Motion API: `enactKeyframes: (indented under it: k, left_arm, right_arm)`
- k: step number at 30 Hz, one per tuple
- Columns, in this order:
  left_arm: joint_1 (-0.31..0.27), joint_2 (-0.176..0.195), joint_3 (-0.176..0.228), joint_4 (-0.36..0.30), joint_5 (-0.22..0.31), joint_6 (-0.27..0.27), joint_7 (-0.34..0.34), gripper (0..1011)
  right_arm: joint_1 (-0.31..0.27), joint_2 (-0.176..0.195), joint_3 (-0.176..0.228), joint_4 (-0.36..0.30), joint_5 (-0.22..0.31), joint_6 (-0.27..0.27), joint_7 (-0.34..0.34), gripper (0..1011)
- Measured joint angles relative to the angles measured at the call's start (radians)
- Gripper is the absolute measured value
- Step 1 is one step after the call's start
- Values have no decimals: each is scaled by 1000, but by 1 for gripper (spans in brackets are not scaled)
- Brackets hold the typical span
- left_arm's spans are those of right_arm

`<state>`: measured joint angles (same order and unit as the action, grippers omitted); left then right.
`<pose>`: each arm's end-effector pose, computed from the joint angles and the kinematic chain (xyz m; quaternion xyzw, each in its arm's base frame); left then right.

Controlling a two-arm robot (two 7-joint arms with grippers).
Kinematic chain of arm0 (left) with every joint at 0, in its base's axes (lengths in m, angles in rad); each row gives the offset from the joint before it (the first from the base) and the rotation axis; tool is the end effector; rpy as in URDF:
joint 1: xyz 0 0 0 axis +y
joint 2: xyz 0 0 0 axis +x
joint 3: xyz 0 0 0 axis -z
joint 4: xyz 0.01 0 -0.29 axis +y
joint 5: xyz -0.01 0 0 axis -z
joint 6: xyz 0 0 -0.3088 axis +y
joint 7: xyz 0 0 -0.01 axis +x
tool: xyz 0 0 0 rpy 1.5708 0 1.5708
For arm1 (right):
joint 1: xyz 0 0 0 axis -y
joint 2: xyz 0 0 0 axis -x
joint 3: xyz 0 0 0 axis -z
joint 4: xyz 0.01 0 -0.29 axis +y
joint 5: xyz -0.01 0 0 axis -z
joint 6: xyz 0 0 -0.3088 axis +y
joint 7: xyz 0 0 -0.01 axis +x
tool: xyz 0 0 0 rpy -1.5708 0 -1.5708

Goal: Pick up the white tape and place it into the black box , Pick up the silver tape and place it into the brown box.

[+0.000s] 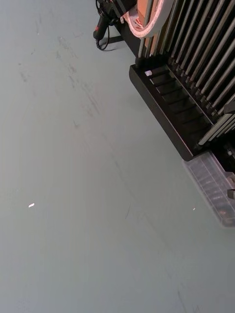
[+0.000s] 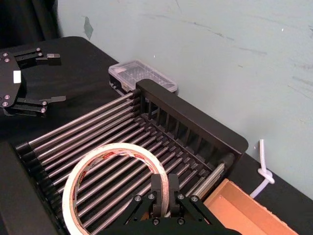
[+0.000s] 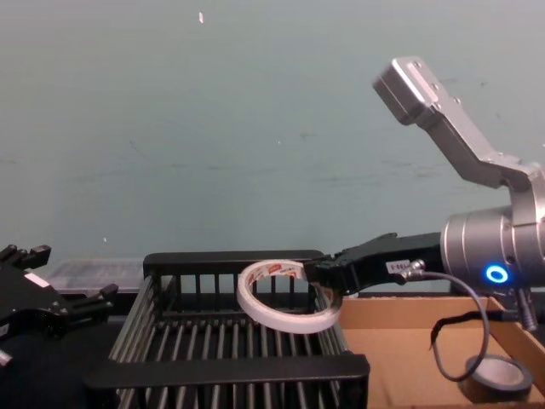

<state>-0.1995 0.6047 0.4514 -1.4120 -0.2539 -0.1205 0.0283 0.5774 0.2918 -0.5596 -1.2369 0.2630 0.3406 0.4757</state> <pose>0.3581 0.0827 -0.3023 0.1415 -0.1325 0.5799 0.7913 0.4554 0.0394 -0.2244 -0.1878 0.0198 -0.3591 0.9140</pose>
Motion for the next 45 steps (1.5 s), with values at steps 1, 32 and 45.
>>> enactKeyframes:
  k: [1, 32, 45]
  left_arm:
    - [0, 0, 0, 0, 0, 0, 0, 1001]
    - [0, 0, 0, 0, 0, 0, 0, 1001]
    - [0, 0, 0, 0, 0, 0, 0, 1001]
  right_arm:
    - [0, -1, 0, 1, -2, -4, 0, 94]
    - [-1, 1, 1, -1, 1, -1, -1, 591]
    - [-1, 1, 1, -1, 1, 0, -1, 960]
